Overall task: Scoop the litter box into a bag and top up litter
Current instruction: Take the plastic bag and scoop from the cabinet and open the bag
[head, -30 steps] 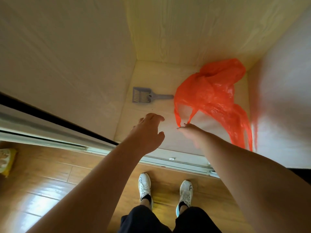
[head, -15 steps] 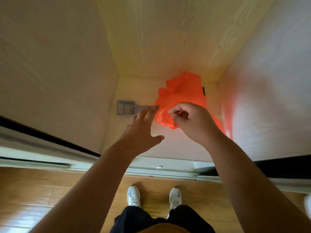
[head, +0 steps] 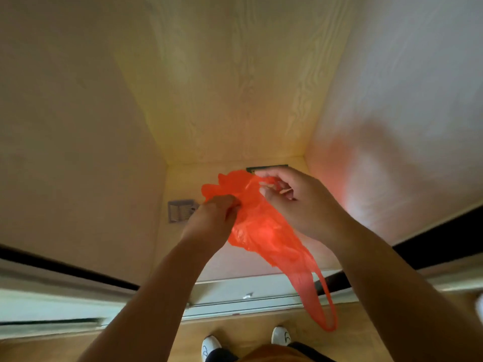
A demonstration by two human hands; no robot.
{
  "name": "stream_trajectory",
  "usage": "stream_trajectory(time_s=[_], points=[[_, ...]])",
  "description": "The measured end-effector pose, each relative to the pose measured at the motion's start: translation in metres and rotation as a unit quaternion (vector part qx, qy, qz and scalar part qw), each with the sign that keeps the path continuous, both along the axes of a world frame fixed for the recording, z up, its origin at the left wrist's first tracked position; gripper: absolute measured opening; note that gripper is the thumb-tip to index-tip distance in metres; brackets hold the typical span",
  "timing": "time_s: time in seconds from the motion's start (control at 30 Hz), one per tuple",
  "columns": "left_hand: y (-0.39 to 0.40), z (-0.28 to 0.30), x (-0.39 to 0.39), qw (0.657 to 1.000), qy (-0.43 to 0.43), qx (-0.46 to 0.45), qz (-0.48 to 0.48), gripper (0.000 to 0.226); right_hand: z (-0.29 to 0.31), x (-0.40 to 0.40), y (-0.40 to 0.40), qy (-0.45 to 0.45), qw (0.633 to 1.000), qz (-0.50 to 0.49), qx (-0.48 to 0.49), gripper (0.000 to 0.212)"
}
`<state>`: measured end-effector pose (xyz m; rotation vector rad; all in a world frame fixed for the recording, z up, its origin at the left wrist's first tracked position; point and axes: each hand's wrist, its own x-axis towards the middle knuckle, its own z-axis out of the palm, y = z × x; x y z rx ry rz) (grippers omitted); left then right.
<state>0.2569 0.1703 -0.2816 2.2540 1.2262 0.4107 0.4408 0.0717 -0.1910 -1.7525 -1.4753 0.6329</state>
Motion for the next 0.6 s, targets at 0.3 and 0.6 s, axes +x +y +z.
stream_trajectory(time_s=[0.3, 0.6], points=[[0.005, 0.064, -0.004, 0.970, -0.180, -0.102, 0.127, 0.014, -0.026, 0.034, -0.016, -0.004, 0.987, 0.015, -0.159, 0.113], [-0.004, 0.107, -0.002, 0.949, -0.278, -0.077, 0.127, 0.015, -0.053, 0.021, 0.010, -0.068, 0.978, 0.036, -0.195, 0.064]])
